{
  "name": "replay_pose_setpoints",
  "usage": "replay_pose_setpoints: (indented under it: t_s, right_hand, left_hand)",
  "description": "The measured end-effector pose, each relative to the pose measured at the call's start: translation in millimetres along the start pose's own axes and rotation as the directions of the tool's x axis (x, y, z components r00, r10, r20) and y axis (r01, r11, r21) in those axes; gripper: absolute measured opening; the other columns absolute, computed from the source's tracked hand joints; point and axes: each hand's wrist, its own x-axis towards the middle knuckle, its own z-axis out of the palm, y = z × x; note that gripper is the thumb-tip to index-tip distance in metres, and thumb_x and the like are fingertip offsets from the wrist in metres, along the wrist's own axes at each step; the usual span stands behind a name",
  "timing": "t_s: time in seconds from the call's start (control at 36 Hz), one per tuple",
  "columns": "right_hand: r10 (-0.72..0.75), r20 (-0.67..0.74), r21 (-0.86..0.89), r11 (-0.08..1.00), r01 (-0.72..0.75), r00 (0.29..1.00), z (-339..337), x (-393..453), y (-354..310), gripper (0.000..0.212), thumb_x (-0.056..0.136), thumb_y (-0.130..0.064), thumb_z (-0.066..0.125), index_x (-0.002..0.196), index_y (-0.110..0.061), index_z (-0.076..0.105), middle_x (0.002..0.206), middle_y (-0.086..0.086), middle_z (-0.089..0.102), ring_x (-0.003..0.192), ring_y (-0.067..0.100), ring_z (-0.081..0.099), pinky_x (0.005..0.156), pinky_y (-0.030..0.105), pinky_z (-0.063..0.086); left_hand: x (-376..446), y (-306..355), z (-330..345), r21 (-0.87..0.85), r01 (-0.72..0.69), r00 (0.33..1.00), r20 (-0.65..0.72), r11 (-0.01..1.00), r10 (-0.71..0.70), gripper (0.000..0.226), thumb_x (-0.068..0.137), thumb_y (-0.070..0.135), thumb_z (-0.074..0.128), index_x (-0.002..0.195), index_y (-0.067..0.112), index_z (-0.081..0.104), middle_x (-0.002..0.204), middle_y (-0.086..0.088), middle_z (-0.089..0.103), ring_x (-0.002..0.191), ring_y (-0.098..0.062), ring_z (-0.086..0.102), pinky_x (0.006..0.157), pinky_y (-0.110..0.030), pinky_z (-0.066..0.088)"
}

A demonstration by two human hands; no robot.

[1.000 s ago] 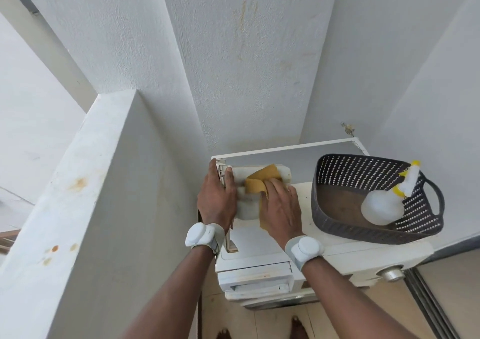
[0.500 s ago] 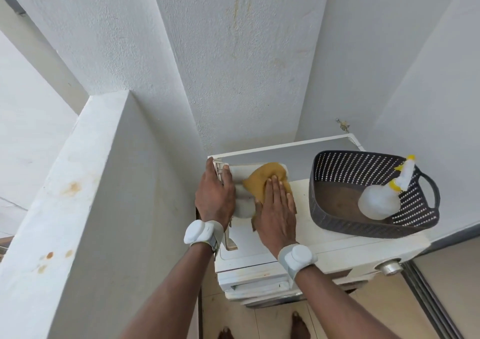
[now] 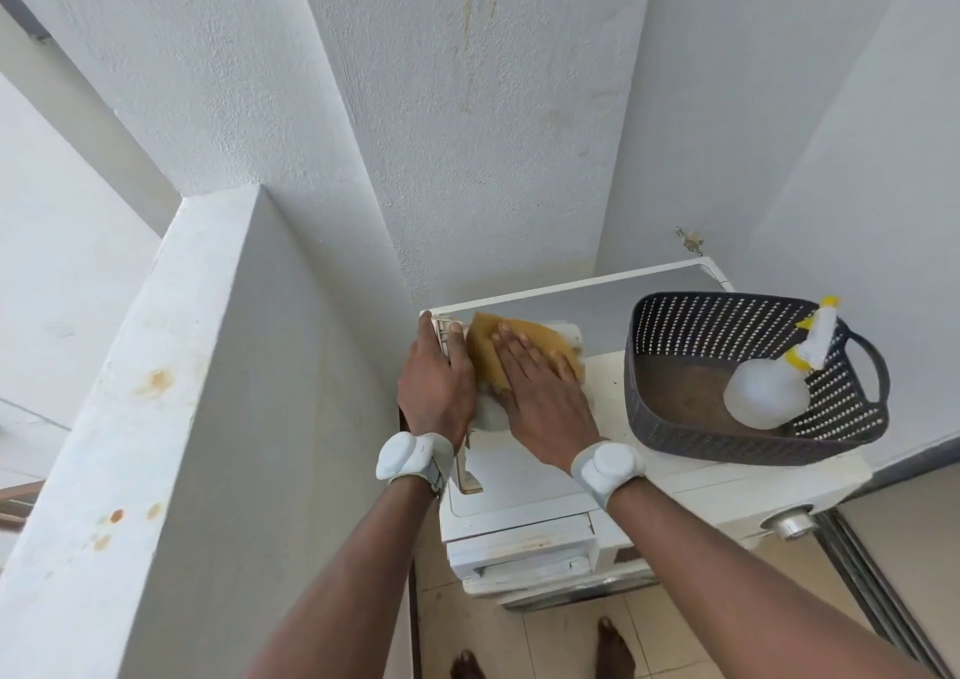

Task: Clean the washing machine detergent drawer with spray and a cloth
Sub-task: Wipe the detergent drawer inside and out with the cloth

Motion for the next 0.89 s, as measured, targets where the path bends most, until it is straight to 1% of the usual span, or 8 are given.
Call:
replay_pose_setpoints:
  t_s: [0.08, 0.17, 0.28, 0.33, 0.53, 0.58, 0.75, 0.89]
  right_hand:
    - [0.257, 0.005, 0.057, 0.965, -0.257, 0.966, -2, 2, 16, 0.066, 0.106, -0.051, 0.016, 0.166, -0.022, 0.008, 0.173, -0.009, 0.004, 0.159, 0.012, 0.007, 0.125, 0.047, 0.017]
    - [0.316, 0.039, 0.118, 0.94, -0.319, 0.948, 0, 8, 3, 0.067, 0.106, -0.05, 0.013, 0.166, -0.021, 0.005, 0.173, -0.007, 0.001, 0.159, 0.013, 0.001, 0.127, 0.046, 0.013]
    - [-0.012, 0.084, 0.125, 0.992, 0.002, 0.996, -4, 6, -16, 0.061, 0.109, -0.047, 0.022, 0.165, -0.033, 0.004, 0.172, -0.017, -0.004, 0.158, 0.008, -0.004, 0.125, 0.042, 0.012]
    - [-0.06, 0.072, 0.103, 0.993, 0.052, 0.996, -9, 9, -11, 0.06, 0.108, -0.044, 0.03, 0.164, -0.038, 0.009, 0.171, -0.021, 0.003, 0.159, 0.009, 0.003, 0.122, 0.041, 0.02]
    - [0.405, 0.072, 0.114, 0.905, -0.411, 0.912, -14, 46, 12, 0.053, 0.109, -0.049, 0.023, 0.152, -0.024, 0.04, 0.166, -0.001, 0.03, 0.154, 0.024, 0.022, 0.121, 0.049, 0.018]
    - [0.358, 0.108, 0.121, 0.921, -0.369, 0.928, -16, 52, 6, 0.052, 0.109, -0.048, 0.023, 0.15, -0.023, 0.042, 0.165, -0.002, 0.033, 0.153, 0.025, 0.023, 0.121, 0.047, 0.018]
    - [-0.05, 0.17, 0.111, 0.993, 0.032, 0.984, -22, 38, 2, 0.055, 0.11, -0.048, 0.022, 0.163, -0.035, 0.017, 0.17, -0.018, 0.016, 0.157, 0.011, 0.012, 0.124, 0.04, 0.016]
    - [0.315, 0.134, 0.11, 0.937, -0.33, 0.94, -19, 40, 32, 0.054, 0.11, -0.046, 0.024, 0.16, -0.027, 0.03, 0.171, -0.008, 0.02, 0.157, 0.017, 0.015, 0.127, 0.043, 0.012]
  left_hand:
    - [4, 0, 2, -0.008, 0.003, 1.0, 0.01, 1.0, -0.003, 0.059, 0.107, 0.056, 0.032, 0.158, 0.026, 0.04, 0.15, -0.006, 0.059, 0.135, -0.033, 0.055, 0.109, -0.045, 0.045]
    - [3, -2, 3, 0.003, -0.016, 1.0, -0.005, 1.0, 0.016, 0.061, 0.105, 0.058, 0.029, 0.155, 0.026, 0.041, 0.146, -0.007, 0.062, 0.131, -0.034, 0.058, 0.105, -0.046, 0.048]
    - [3, -3, 5, 0.01, -0.02, 1.0, -0.013, 1.0, 0.02, 0.062, 0.104, 0.061, 0.026, 0.154, 0.027, 0.041, 0.143, -0.006, 0.064, 0.127, -0.035, 0.061, 0.103, -0.047, 0.05]
    - [3, -3, 5, 0.013, -0.02, 1.0, -0.014, 1.0, 0.02, 0.062, 0.104, 0.061, 0.026, 0.154, 0.027, 0.041, 0.144, -0.006, 0.063, 0.127, -0.036, 0.061, 0.104, -0.047, 0.05]
    - [-7, -2, 1, -0.001, -0.023, 1.0, -0.022, 1.0, 0.023, 0.057, 0.107, 0.056, 0.03, 0.156, 0.029, 0.038, 0.146, -0.004, 0.061, 0.127, -0.034, 0.06, 0.101, -0.044, 0.049]
    - [-9, 0, 1, -0.009, -0.01, 0.999, -0.03, 1.0, 0.01, 0.057, 0.107, 0.055, 0.031, 0.156, 0.028, 0.038, 0.146, -0.004, 0.061, 0.127, -0.033, 0.06, 0.101, -0.044, 0.048]
    - [-11, 0, 2, -0.002, -0.02, 0.999, -0.042, 1.0, 0.02, 0.059, 0.103, 0.058, 0.027, 0.155, 0.031, 0.038, 0.141, -0.004, 0.064, 0.122, -0.034, 0.062, 0.098, -0.045, 0.051]
    - [-9, 2, 1, 0.015, 0.0, 1.0, -0.016, 1.0, 0.0, 0.054, 0.109, 0.05, 0.034, 0.157, 0.027, 0.038, 0.142, -0.007, 0.062, 0.126, -0.035, 0.059, 0.098, -0.044, 0.048]
